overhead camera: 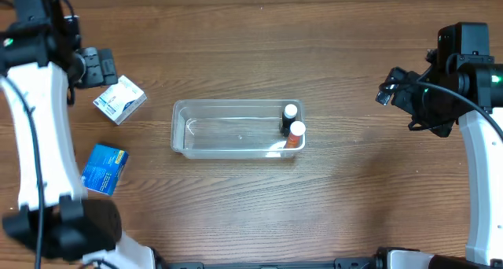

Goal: Pack container
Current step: 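Raise the right gripper away and reach the left gripper to the white box, then grasp the white box with the left gripper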

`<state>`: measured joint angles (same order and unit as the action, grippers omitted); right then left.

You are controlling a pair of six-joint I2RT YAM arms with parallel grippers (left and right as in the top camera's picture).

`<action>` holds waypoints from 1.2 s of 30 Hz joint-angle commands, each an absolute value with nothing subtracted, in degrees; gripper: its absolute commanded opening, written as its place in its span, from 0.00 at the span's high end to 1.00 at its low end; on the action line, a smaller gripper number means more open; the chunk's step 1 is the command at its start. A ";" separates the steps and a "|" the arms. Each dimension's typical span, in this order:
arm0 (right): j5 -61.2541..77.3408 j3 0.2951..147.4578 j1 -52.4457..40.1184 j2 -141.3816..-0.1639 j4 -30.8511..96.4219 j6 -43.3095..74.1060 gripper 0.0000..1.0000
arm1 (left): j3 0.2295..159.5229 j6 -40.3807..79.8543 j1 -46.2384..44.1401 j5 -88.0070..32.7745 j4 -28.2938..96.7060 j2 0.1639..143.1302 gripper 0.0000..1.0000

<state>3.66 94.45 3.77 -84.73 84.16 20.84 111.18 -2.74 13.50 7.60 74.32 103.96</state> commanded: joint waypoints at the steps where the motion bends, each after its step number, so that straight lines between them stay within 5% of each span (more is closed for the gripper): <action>1: 3.99 94.39 3.99 -84.68 84.20 19.68 0.00 | 112.29 -11.22 15.62 6.11 69.73 110.34 0.00; 10: 3.95 94.39 3.99 -84.95 83.85 19.64 0.00 | 112.29 -29.21 16.49 -0.89 65.12 122.30 0.00; 36: 2.44 94.39 3.99 -84.95 82.83 19.44 0.00 | 112.14 -42.19 14.48 -4.12 61.98 134.30 0.00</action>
<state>2.92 94.43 3.77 -84.82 83.50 19.66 111.18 -40.80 14.61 -2.66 61.47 132.79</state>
